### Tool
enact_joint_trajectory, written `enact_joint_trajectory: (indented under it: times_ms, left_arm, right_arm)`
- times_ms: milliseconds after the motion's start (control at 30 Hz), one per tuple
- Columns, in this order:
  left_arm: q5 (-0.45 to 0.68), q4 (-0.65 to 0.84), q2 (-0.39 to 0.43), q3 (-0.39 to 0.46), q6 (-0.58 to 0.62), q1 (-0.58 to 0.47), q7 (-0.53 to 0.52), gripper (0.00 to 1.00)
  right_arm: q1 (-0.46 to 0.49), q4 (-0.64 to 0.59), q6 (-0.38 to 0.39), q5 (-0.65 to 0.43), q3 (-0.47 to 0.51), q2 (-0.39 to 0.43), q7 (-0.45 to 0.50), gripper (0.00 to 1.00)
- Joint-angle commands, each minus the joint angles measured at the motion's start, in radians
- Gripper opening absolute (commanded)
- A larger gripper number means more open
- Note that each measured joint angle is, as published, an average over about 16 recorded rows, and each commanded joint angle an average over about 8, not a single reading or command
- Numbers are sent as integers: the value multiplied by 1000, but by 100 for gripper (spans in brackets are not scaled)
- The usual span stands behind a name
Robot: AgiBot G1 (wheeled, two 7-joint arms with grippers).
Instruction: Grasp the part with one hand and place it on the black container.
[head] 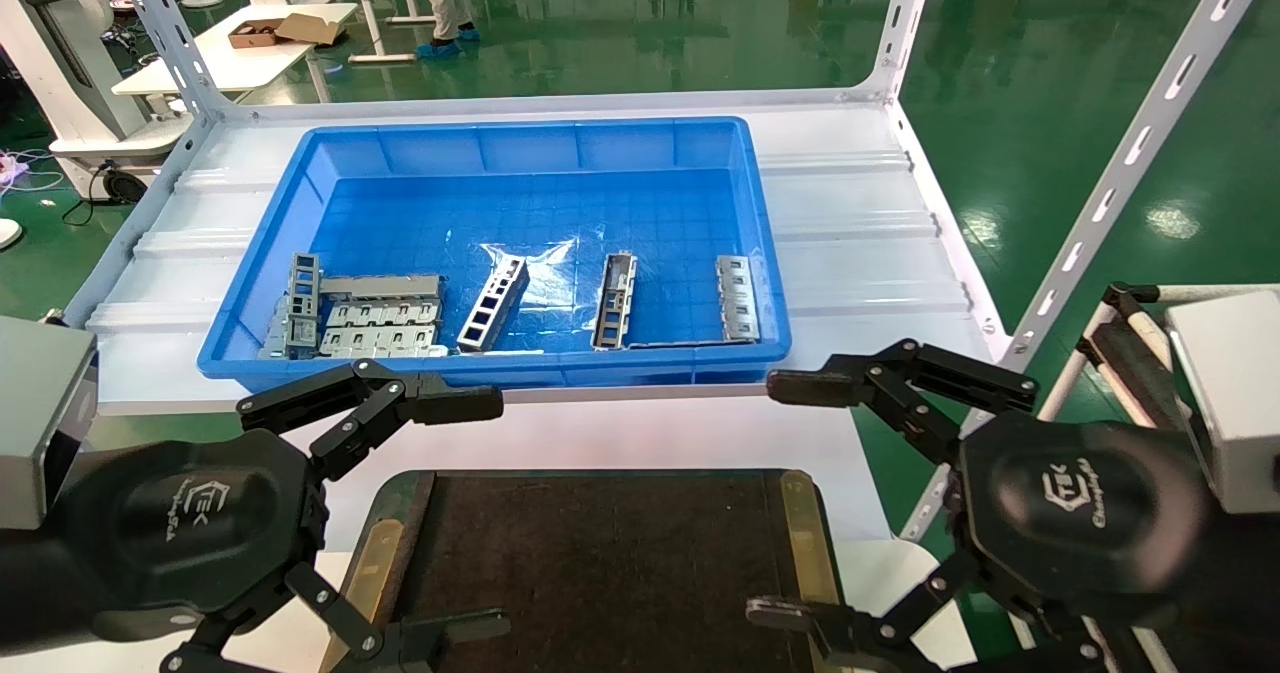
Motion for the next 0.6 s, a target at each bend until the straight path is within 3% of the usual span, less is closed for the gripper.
enact_joint_trajectory:
  times_ms: [33, 600]
  left_arm:
    - [0, 0, 0, 0, 0, 0, 0, 100]
    - [0, 0, 0, 0, 0, 0, 0, 100]
  right_arm:
    - [0, 0, 0, 0, 0, 0, 0, 100]
    - [0, 0, 0, 0, 0, 0, 0, 100]
